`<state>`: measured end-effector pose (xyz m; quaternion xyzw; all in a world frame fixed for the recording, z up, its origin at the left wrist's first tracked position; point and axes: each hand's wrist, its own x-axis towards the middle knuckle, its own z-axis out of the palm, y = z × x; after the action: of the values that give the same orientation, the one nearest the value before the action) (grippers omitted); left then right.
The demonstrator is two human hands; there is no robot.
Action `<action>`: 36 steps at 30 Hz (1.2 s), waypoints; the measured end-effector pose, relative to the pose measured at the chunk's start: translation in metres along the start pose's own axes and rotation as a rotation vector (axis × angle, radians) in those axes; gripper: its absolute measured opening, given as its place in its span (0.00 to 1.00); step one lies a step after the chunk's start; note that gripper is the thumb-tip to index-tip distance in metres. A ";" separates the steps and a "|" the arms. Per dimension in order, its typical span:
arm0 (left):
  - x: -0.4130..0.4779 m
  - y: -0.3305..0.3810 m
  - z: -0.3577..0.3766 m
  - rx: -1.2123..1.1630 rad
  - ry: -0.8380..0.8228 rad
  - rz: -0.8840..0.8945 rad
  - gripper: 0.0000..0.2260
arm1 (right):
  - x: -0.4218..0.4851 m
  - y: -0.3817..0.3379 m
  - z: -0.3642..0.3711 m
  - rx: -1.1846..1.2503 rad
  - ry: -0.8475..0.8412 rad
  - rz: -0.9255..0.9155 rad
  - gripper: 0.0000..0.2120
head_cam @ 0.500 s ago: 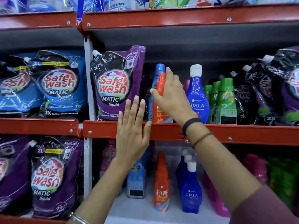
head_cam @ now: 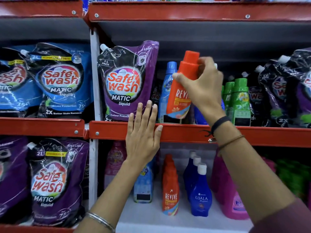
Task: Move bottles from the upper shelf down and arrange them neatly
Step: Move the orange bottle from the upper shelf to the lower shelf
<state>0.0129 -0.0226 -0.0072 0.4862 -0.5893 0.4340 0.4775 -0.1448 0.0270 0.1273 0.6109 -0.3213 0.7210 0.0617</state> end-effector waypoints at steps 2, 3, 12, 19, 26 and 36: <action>0.000 0.000 0.000 0.010 0.007 -0.001 0.26 | 0.000 -0.005 -0.015 -0.004 0.018 0.001 0.29; 0.000 0.001 -0.001 0.012 0.010 -0.001 0.25 | -0.001 -0.006 -0.022 0.004 0.004 0.015 0.29; -0.006 0.015 -0.002 0.039 -0.017 -0.020 0.24 | -0.070 0.034 -0.061 0.207 -0.271 0.233 0.35; -0.007 0.028 0.000 -0.012 -0.022 -0.035 0.24 | -0.141 0.075 -0.060 0.074 -0.415 0.260 0.31; -0.013 0.034 0.009 0.031 0.025 -0.011 0.24 | -0.205 0.123 -0.021 -0.148 -0.624 0.321 0.28; -0.012 0.033 0.011 0.034 0.059 0.004 0.24 | -0.237 0.155 0.009 -0.204 -0.657 0.446 0.29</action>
<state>-0.0202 -0.0265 -0.0229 0.4799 -0.5685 0.4590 0.4856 -0.1531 -0.0279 -0.1505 0.7147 -0.5182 0.4479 -0.1417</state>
